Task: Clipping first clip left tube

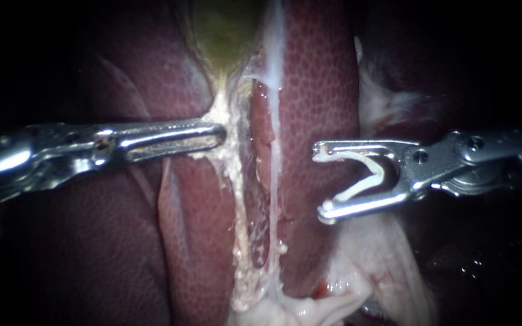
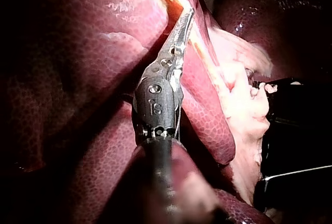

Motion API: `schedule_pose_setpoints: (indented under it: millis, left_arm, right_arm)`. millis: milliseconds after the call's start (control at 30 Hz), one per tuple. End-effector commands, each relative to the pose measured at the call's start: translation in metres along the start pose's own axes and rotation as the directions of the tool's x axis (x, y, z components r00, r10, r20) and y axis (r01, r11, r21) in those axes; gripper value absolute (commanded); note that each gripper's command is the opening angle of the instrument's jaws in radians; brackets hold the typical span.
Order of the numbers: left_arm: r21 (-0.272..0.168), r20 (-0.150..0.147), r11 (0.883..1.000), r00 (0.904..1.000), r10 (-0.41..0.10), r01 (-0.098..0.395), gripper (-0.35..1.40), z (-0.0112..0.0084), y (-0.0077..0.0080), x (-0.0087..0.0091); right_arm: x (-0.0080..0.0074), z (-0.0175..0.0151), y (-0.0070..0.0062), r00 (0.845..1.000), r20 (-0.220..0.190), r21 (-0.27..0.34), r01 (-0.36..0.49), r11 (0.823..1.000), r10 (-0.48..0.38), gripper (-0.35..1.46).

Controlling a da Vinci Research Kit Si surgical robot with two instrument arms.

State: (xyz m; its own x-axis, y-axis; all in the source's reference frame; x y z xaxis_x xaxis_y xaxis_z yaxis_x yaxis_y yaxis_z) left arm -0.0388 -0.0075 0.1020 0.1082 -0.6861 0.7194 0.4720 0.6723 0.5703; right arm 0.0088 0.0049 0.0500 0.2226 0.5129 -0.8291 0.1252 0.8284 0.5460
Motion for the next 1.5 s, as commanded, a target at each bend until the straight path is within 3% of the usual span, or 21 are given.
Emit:
schedule_pose_setpoints:
  millis: [33,333,800,967,1300,1500]
  left_arm:
    - [-0.001,0.008,1.0,0.9999,-0.01,0.01,-0.35,-0.0005,0.0001,-0.0005]
    - [-0.024,0.048,1.0,0.9989,-0.003,0.005,-0.35,-0.0044,0.0002,-0.0041]
    - [-0.026,0.051,1.0,0.9987,-0.004,0.005,-0.35,-0.0047,-0.0001,-0.0042]
    - [-0.026,0.051,1.0,0.9987,-0.003,0.005,-0.35,-0.0046,0.0,-0.0041]
    - [-0.027,0.051,1.0,0.9987,-0.002,0.004,-0.35,-0.0045,-0.0001,-0.0039]
    - [-0.028,0.051,1.0,0.9987,-0.002,0.004,-0.35,-0.0045,-0.0001,-0.0039]
  right_arm:
    - [0.0,0.0,0.0,1.0,0.0,0.0,0.0,1.0,0.0,0.6]
    - [0.0,0.0,0.0,1.0,0.0,0.0,0.0,1.0,0.0,0.6]
    - [-0.0005,0.0013,0.0001,1.0,-0.001,0.002,0.003,1.0,-0.003,0.6]
    - [-0.0026,0.0046,0.0006,1.0,-0.002,0.02,0.016,1.0,-0.016,0.6]
    - [-0.0089,0.0128,0.0018,1.0,0.016,0.048,0.007,0.999,-0.008,0.6]
    - [-0.0108,0.0153,0.0021,1.0,0.021,0.064,-0.004,0.998,0.002,0.6]
